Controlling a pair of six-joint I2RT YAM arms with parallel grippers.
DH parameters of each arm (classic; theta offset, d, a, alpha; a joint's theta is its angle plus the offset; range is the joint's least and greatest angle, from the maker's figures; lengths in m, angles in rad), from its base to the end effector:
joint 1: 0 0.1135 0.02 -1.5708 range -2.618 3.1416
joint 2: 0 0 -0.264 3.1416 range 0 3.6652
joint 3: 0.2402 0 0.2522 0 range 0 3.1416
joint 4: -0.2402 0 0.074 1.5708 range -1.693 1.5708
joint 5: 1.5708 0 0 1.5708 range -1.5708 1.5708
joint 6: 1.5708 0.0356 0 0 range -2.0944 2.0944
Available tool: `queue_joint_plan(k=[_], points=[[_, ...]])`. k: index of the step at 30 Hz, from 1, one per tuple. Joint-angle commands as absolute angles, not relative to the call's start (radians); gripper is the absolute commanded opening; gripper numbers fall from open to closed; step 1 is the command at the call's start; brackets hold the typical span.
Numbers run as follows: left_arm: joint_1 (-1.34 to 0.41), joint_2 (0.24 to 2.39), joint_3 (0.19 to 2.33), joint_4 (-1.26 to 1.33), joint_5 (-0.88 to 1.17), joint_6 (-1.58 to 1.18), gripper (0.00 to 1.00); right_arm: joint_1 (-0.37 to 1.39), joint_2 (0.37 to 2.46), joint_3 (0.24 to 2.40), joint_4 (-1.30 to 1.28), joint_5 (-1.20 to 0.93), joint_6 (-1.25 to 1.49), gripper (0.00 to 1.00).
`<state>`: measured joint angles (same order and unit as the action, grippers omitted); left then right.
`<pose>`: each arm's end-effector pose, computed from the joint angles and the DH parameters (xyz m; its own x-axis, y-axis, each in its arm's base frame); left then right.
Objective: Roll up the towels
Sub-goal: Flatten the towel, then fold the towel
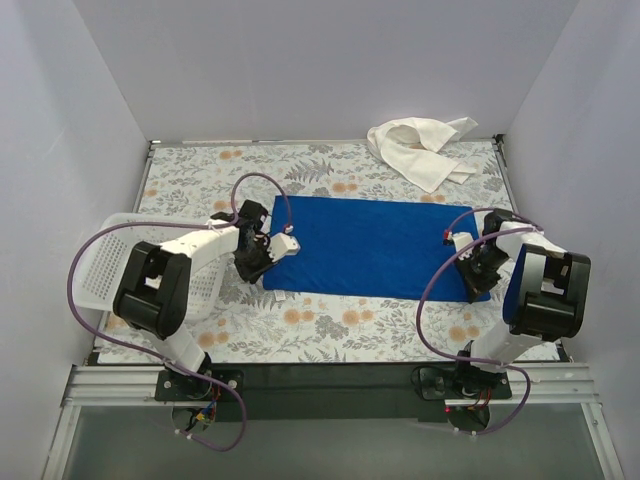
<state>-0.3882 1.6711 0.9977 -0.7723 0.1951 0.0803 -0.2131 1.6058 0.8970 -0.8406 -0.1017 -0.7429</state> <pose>0.2648 -0.1158 0.1622 -0.8838 0.4465 -0.1398 0.4661 0.8658 -0.1817 0.2516 -0.0507 0.1540 -0.8606 -0.5023 -0.0844 -0.5076 0.8595 0.0603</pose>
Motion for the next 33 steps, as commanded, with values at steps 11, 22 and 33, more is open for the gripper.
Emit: queue_joint_plan(k=[11, 22, 33], points=[[-0.359, 1.721, 1.43, -0.957, 0.336, 0.097, 0.35, -0.229, 1.571, 1.337, -1.063, -0.39, -0.769, 0.52], [-0.272, 2.009, 1.811, -0.856, 0.429, 0.006, 0.41, -0.275, 2.04, 1.951, -1.037, -0.351, -0.652, 0.41], [-0.226, 2.167, 1.93, -0.762, 0.437, -0.057, 0.41, -0.27, 2.321, 2.14, -0.956, -0.308, -0.624, 0.4]])
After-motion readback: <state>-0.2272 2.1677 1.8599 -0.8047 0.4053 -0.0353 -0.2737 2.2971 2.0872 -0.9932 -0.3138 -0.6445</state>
